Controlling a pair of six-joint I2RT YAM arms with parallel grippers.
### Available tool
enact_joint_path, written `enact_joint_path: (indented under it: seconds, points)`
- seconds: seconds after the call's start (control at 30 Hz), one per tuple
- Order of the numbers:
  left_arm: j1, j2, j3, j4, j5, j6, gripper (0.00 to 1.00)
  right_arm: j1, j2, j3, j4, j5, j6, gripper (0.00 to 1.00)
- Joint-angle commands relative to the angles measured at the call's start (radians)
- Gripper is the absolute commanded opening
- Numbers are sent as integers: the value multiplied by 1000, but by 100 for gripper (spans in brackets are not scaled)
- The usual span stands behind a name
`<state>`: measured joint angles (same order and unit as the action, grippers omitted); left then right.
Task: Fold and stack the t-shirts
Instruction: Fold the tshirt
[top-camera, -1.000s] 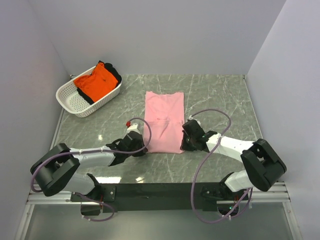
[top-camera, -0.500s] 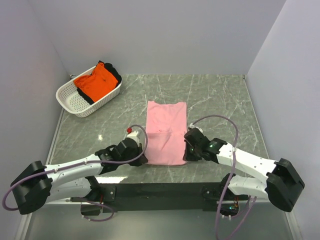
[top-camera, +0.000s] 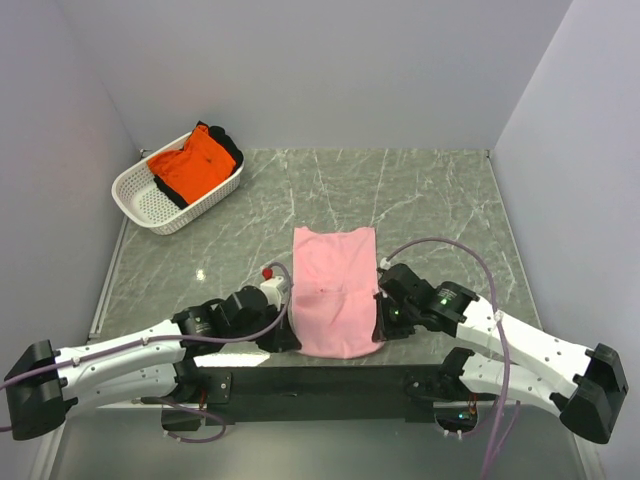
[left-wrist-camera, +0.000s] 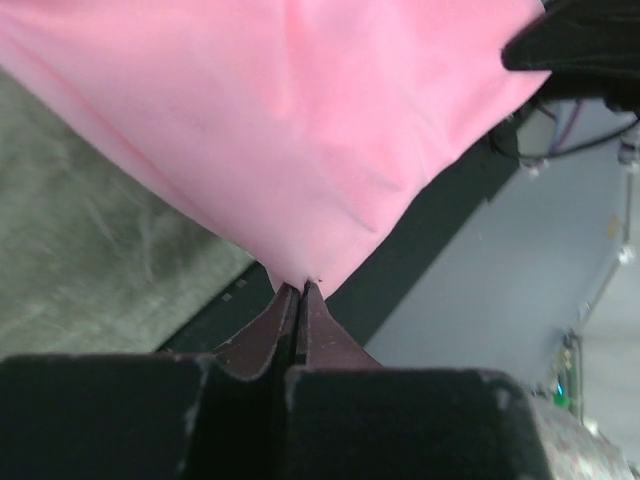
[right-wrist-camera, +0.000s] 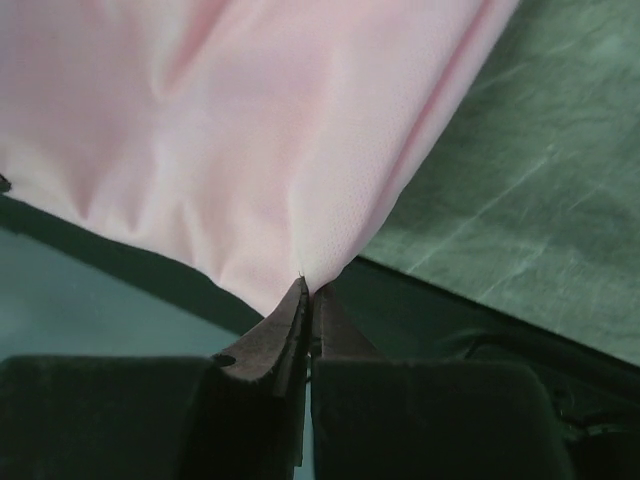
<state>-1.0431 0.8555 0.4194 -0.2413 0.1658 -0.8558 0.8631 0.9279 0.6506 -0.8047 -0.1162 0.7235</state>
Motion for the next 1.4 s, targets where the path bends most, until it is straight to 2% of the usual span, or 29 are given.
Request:
enact_joint_path:
  seconds: [0.0,0.1,0.3,0.6,0.83,1.03,1.23,1.37]
  points:
    - [-24,-19,50,-10,109,8,1,25,-17,79,-106,-66,-44,0]
    - [-46,-36,67,-24,147,18,1,31,-23,127,-174,-65,-71,0]
    - [-55,-118,131,-59,138,21,0,34,-60,233,-254,-60,-88,0]
    - [-54,-167,186,-119,32,6,1,34,-46,345,-318,9,-110,0]
    - [-54,-121,199,-73,-158,-25,0,31,20,411,-271,115,-125,0]
    - [-52,-84,226,-59,-302,-12,1,-19,98,445,-197,184,-165,0]
    - [-25,-58,234,-18,-313,21,1,-88,150,472,-143,193,-202,0]
    - [46,-39,234,13,-266,52,1,-140,176,481,-110,167,-226,0]
